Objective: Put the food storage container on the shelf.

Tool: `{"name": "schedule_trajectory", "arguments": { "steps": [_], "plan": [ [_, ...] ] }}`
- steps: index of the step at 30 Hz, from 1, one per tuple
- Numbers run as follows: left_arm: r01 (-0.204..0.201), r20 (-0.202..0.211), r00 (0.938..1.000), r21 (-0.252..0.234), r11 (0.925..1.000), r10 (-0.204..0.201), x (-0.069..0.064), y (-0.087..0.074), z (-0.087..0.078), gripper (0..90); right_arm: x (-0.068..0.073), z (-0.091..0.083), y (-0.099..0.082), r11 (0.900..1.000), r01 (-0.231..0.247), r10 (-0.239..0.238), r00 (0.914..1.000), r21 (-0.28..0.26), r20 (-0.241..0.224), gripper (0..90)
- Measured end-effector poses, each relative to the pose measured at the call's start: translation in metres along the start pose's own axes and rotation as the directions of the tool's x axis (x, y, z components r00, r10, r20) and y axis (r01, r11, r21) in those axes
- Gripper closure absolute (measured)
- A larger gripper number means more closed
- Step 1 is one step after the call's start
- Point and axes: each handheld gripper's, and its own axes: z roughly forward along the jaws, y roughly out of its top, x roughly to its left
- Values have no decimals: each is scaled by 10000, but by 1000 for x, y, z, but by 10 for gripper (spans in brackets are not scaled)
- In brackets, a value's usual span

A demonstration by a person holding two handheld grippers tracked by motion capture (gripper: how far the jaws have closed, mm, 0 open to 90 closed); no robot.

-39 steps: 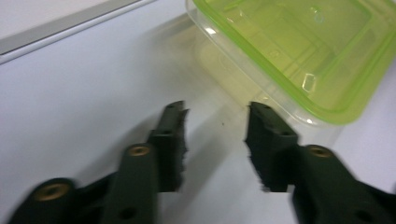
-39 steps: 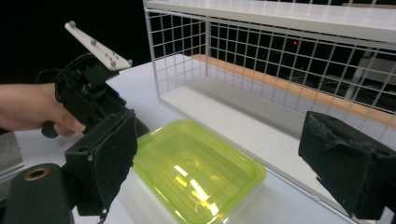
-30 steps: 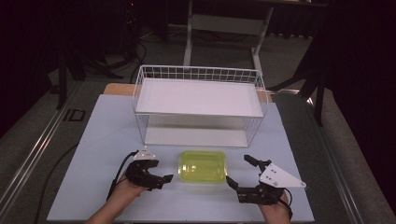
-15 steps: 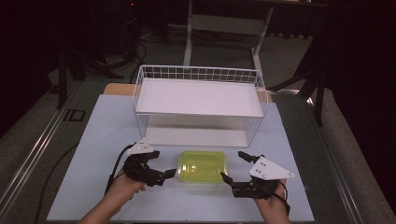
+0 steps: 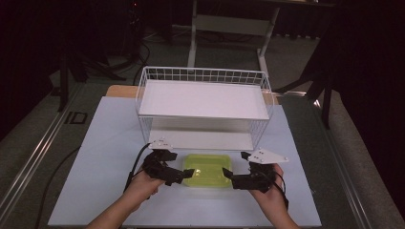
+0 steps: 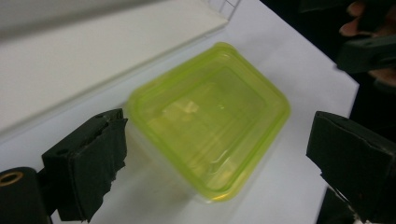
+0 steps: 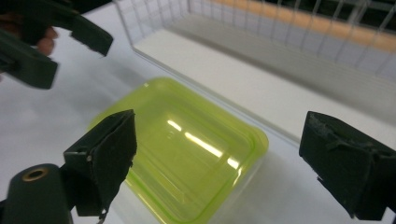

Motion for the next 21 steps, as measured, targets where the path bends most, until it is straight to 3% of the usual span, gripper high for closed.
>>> {"name": "schedule_trajectory", "arguments": {
  "steps": [1, 2, 3, 5, 6, 7, 9, 10, 11, 12, 13, 14, 15, 19, 21],
  "plan": [
    [271, -177, 9995, 70, 9996, -270, 1, 2, 7, 58, 0, 3, 0, 9996, -148, 148, 9999, 225, -7, 113],
    [449, -172, 9989, 137, 9989, -447, 2, 2, 9, 59, -3, 9, -1, 9950, -770, 792, 9963, 643, -332, 113],
    [685, -129, 9976, 184, 9975, -683, 4, 2, 12, 59, -5, 12, -1, 9911, -1050, 1087, 9932, 824, -418, 114],
    [835, -180, 9964, 318, 9960, -830, 7, 1, 16, 60, -8, 17, -2, 9789, -1628, 1698, 9843, 1234, -483, 131],
    [835, -180, 9964, 318, 9960, -830, 7, 1, 16, 65, -8, 17, -2, 9789, -1628, 1698, 9843, 1234, -483, 131],
    [1123, -385, 9931, 412, 9928, -1107, 9, 0, 19, 65, -9, 18, -2, 9742, -1836, 1919, 9799, 1309, -541, 138],
    [1517, -534, 9874, 547, 9869, -1488, 13, -1, 22, 119, -14, 24, -5, 9485, -2586, 2692, 9624, 1832, -352, 193],
    [1809, -582, 9823, 521, 9821, -1778, 16, -2, 23, 149, -15, 25, -5, 9422, -2774, 2876, 9573, 1876, -288, 221],
    [2056, -659, 9772, 566, 9770, -2018, 19, -3, 24, 149, -15, 25, -5, 9422, -2774, 2876, 9573, 1876, -288, 221],
    [2056, -659, 9772, 566, 9770, -2018, 19, -3, 24, 155, -15, 25, -5, 9422, -2774, 2876, 9573, 1876, -288, 221],
    [2475, -586, 9680, 596, 9671, -2441, 24, -5, 26, 155, -18, 26, -6, 9337, -2987, 3098, 9504, 1975, -274, 229],
    [2645, -566, 9636, 582, 9626, -2614, 25, -6, 27, 187, -23, 30, -9, 9128, -3432, 3566, 9340, 2212, -223, 276],
    [2811, -558, 9589, 575, 9580, -2780, 26, -7, 27, 215, -25, 32, -11, 9041, -3586, 3728, 9277, 2323, -192, 281],
    [2999, -529, 9536, 797, 9506, -2964, 27, -12, 31, 359, -32, 36, -17, 8711, -4088, 4299, 9027, 2723, -199, 338],
    [3021, -494, 9531, 884, 9492, -2987, 27, -14, 33, 433, -35, 36, -20, 8580, -4287, 4525, 8915, 2829, -215, 410]
  ]
}}
